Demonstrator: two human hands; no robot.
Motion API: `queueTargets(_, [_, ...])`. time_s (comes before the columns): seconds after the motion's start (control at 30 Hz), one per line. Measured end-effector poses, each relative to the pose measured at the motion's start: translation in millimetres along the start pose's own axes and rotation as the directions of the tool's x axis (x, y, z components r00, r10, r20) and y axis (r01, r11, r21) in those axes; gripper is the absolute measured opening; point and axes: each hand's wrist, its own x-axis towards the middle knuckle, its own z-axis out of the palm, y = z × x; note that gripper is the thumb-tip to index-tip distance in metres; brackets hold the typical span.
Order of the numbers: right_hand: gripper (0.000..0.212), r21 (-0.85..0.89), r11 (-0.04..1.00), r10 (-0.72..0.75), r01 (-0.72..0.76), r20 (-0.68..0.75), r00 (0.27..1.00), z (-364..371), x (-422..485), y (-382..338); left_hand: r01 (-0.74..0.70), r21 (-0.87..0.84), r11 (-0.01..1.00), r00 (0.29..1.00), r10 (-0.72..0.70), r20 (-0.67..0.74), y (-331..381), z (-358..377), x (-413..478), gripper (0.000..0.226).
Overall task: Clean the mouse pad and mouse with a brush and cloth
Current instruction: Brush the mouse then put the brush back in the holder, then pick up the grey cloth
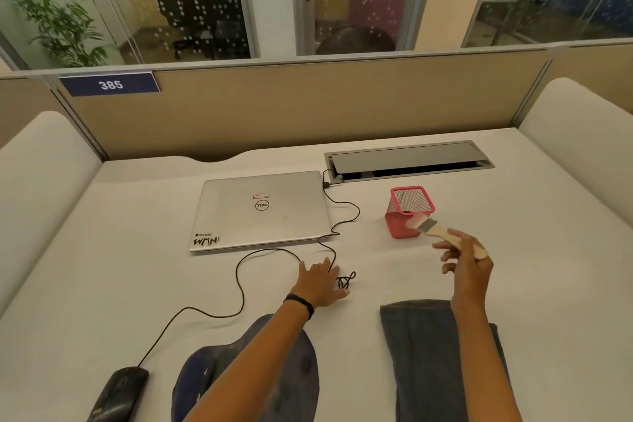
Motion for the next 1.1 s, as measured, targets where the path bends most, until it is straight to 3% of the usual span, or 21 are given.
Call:
queueTargets(0.1, [0.023, -0.053, 0.998, -0.031, 0.030, -0.012, 0.999, 16.5, 25.5, -5.1, -0.013, 0.004, 1.000, 0.999, 0.012, 0.041, -3.0, -4.2, 1.2, 0.063])
queueTargets(0.27, [0.028, -0.367, 0.927, -0.070, 0.079, 0.038, 0.997, 42.2, 62.3, 0.4, -0.015, -0.046, 0.999, 0.998, 0.018, 0.053, -4.9, -7.8, 2.1, 0.061])
queueTargets(0.37, [0.028, -0.461, 0.877, -0.097, 0.133, 0.100, 0.990, 50.0, 71.2, 3.5, -0.015, -0.110, 0.994, 0.998, 0.022, 0.059, -7.0, -9.5, -2.3, 0.061])
queueTargets(0.47, [0.031, -0.485, 0.858, -0.111, 0.170, 0.148, 0.983, 51.3, 72.2, 2.3, -0.011, -0.160, 0.987, 0.997, 0.023, 0.072, -8.9, -11.3, -6.4, 0.061])
queueTargets(0.63, [0.056, -0.502, 0.850, -0.103, 0.163, 0.144, 0.984, 39.4, 60.4, -5.6, -0.005, -0.184, 0.983, 0.998, 0.017, 0.066, -8.9, -12.5, -8.8, 0.060])
queueTargets(0.9, [0.045, -0.502, 0.844, -0.115, 0.192, 0.180, 0.977, -8.5, 14.3, 9.0, 0.001, -0.120, 0.993, 1.000, 0.002, 0.026, -5.9, -4.0, -3.6, 0.064])
queueTargets(1.1, [0.039, -0.536, 0.827, -0.099, 0.170, 0.158, 0.983, -41.9, -23.0, 30.1, -0.022, -0.167, 0.986, 1.000, 0.018, -0.025, -8.2, 1.3, -10.6, 0.064])
